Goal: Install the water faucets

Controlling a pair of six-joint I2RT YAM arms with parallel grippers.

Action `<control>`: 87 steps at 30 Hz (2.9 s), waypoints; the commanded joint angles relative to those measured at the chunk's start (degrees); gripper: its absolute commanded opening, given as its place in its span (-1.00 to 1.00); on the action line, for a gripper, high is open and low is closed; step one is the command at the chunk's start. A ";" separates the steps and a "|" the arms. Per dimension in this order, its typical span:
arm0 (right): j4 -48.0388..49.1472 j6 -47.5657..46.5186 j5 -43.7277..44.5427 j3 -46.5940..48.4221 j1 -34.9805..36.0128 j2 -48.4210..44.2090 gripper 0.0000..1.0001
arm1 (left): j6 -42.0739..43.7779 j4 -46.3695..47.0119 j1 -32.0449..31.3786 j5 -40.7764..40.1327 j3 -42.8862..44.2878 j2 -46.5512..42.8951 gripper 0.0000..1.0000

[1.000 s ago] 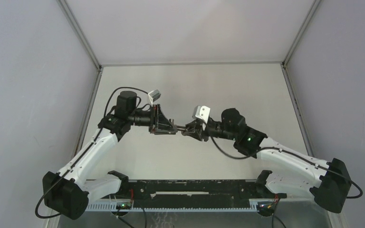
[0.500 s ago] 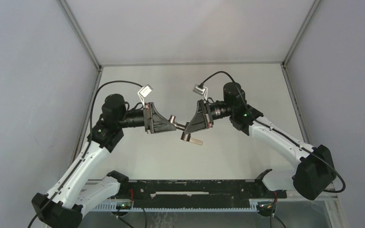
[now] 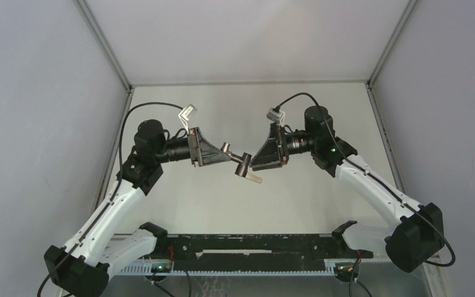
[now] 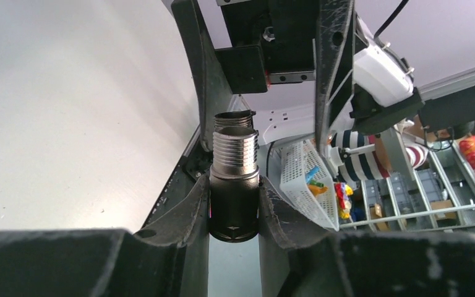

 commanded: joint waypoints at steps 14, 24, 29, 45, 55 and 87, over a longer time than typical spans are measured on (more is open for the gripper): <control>-21.06 -51.04 59.41 4.03 18.04 -23.19 0.99 | -9.93 -1.58 0.69 -2.08 4.54 0.73 -1.00; -7.00 -85.03 92.69 -5.76 50.47 -24.51 0.99 | -10.11 -3.99 1.37 -3.45 4.89 2.20 -1.00; 9.01 -98.12 109.55 -11.71 57.13 -16.29 0.99 | -9.98 -4.95 1.42 -3.27 4.80 2.61 -1.00; 28.85 -108.87 114.93 -15.50 54.79 -4.20 0.63 | -9.32 -5.65 1.42 -2.51 5.28 2.66 -1.00; 16.40 -97.59 107.42 -12.40 53.51 -10.00 -0.05 | -8.44 -6.66 1.42 -1.59 6.47 3.68 -1.00; -11.23 -56.45 70.24 4.50 26.56 -9.14 -0.51 | -1.99 -10.91 -2.33 1.05 9.39 5.30 -1.00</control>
